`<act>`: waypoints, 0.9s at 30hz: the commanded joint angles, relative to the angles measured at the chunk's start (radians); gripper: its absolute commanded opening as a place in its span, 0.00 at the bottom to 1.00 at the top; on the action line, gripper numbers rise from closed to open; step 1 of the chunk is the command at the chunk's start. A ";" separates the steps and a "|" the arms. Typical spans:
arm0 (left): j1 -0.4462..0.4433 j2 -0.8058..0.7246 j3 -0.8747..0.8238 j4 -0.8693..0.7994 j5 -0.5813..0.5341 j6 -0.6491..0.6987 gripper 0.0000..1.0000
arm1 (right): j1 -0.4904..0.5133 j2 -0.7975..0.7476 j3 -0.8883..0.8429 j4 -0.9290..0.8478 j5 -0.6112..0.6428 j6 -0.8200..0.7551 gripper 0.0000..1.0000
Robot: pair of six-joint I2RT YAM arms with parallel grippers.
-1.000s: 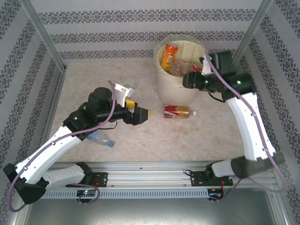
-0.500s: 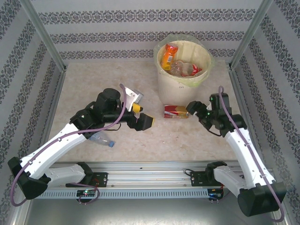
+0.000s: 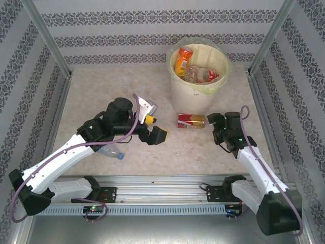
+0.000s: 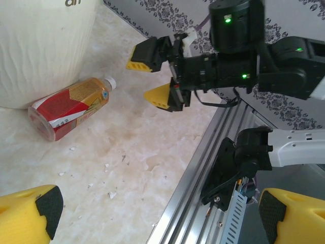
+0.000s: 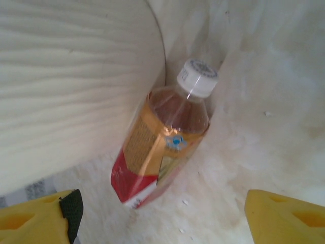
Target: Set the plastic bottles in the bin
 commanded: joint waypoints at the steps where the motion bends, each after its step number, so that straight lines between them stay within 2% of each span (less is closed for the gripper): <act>1: -0.020 0.007 -0.023 0.056 -0.008 -0.018 1.00 | -0.015 0.062 -0.014 0.160 0.043 0.063 0.79; 10: -0.034 0.019 -0.046 0.095 -0.015 -0.050 1.00 | -0.074 0.276 0.003 0.314 -0.006 0.070 0.72; 16: -0.037 0.024 -0.049 0.097 -0.024 -0.057 1.00 | -0.104 0.409 0.035 0.390 -0.081 0.072 0.68; 27: -0.040 0.014 -0.052 0.073 -0.046 -0.056 1.00 | -0.111 0.548 0.043 0.502 -0.106 0.089 0.62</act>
